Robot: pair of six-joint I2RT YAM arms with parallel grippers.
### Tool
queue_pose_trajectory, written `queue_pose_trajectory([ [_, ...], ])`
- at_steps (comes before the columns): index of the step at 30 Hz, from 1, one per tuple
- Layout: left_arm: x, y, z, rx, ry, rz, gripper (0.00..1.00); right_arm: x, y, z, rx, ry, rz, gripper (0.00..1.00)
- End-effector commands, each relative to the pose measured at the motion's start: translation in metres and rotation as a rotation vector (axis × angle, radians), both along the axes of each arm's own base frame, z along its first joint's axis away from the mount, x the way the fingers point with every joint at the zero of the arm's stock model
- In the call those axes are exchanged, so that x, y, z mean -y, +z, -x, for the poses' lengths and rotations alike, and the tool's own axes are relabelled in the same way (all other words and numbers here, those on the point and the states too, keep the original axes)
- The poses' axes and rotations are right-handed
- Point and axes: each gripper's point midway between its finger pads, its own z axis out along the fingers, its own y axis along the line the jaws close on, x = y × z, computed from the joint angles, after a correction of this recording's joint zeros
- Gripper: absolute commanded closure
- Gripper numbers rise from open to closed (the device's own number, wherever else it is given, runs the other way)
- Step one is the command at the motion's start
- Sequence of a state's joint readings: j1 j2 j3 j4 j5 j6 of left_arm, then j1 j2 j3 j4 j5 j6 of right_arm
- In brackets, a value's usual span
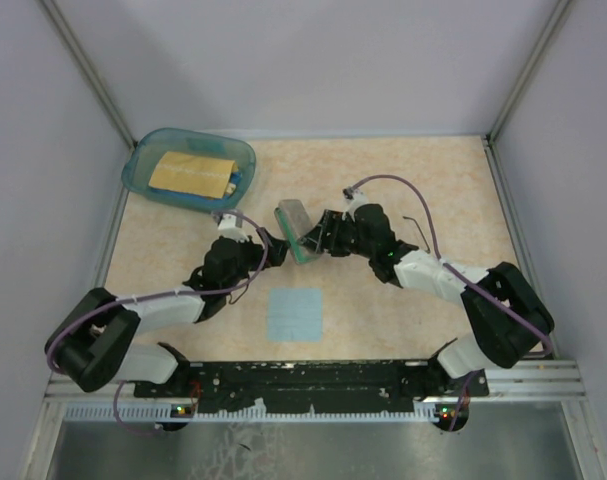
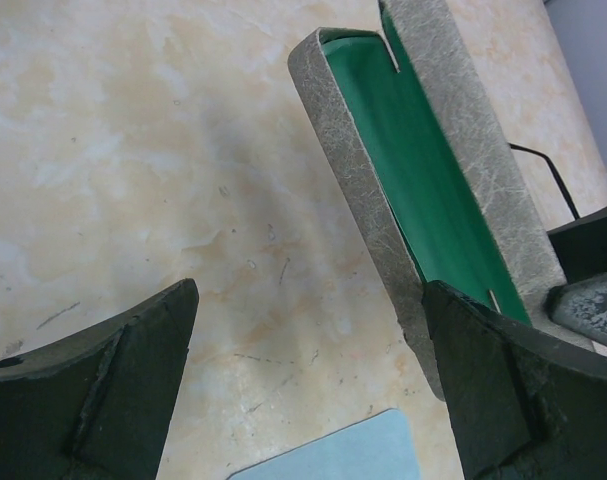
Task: Organize the sunglasses
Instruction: Open the sunglasses case.
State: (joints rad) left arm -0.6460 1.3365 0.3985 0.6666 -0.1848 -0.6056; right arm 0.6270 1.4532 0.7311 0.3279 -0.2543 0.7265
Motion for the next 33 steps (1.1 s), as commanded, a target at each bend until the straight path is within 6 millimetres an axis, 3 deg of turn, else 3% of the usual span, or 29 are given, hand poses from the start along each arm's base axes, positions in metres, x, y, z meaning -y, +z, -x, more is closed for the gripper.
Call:
queue_pose_trajectory([
  [1, -0.004, -0.029, 0.005, -0.072, -0.001, -0.091, 0.00, -0.035, 0.094, 0.018, 0.192, 0.182, -0.258, 1.00],
  [17, -0.003, -0.015, -0.005, -0.038, 0.023, -0.083, 0.00, -0.033, 0.080, 0.019, 0.153, 0.164, -0.251, 1.00],
  [29, -0.031, 0.018, 0.017, 0.027, 0.065, -0.070, 0.00, -0.010, 0.050, -0.008, 0.123, 0.075, -0.147, 1.00],
  [33, -0.040, 0.029, 0.023, 0.043, 0.078, -0.071, 0.00, -0.009, 0.044, -0.012, 0.129, 0.146, -0.150, 1.00],
])
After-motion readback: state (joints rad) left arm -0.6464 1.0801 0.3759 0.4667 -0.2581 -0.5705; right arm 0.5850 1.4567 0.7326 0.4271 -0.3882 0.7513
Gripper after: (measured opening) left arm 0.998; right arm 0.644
